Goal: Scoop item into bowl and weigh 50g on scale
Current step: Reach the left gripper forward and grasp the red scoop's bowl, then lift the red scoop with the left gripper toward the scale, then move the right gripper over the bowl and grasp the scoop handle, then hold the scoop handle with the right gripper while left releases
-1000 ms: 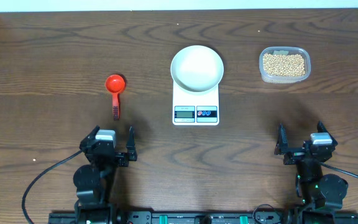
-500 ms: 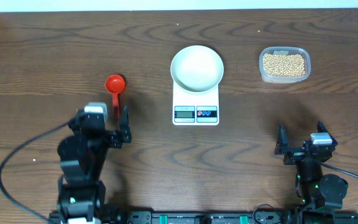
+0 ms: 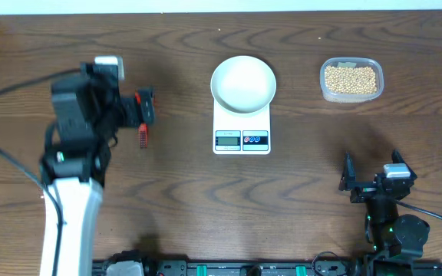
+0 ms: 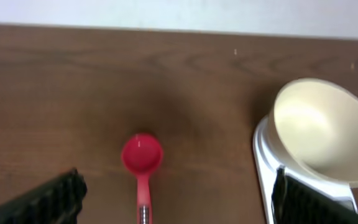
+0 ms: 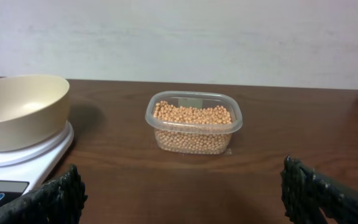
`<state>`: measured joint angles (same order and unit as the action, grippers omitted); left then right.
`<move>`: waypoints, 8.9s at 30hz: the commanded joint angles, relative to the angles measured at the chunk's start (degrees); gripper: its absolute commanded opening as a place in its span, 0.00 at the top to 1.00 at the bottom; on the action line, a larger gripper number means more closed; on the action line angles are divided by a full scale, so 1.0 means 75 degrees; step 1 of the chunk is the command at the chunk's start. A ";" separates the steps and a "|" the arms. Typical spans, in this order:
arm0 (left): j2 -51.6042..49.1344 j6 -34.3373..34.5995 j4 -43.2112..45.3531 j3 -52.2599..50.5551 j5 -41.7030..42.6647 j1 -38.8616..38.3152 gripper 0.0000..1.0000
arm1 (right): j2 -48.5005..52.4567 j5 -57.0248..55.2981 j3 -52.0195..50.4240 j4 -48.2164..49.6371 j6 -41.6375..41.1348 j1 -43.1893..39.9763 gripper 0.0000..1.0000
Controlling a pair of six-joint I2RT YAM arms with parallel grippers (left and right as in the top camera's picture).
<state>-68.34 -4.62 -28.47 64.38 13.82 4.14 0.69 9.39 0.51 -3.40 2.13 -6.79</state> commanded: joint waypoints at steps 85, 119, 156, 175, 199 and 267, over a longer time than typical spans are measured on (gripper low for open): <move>-0.3008 1.0080 -0.3153 0.2888 0.0941 0.0189 0.93 | -0.0035 -0.0006 -0.0026 -0.0015 0.0041 0.0061 0.01; -0.3019 1.2418 -0.2296 0.2888 0.0204 -0.2853 0.93 | 0.4089 0.5246 0.2661 0.2774 -0.4132 0.0061 0.01; -0.3019 1.4519 -0.2224 0.2862 0.0105 -0.3308 0.93 | 1.1377 0.5021 0.7067 0.3599 -0.4902 0.3649 0.62; -0.3019 1.4510 -0.2425 0.2862 0.0300 -0.3308 0.93 | 1.1398 0.5202 0.7067 0.3596 -0.4855 0.3920 0.93; -0.3016 0.8413 -0.2468 0.2862 -0.2113 -0.3293 0.13 | 1.1386 0.4995 0.7073 0.3348 -0.5164 0.2139 0.98; -0.3185 0.5015 -0.0510 0.2833 0.1282 -0.3264 0.53 | 1.1354 0.5916 0.7082 0.4709 -0.7848 0.2037 0.99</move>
<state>-91.83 35.03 -32.73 85.32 19.59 -19.77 85.89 55.16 52.58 32.14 -56.82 8.47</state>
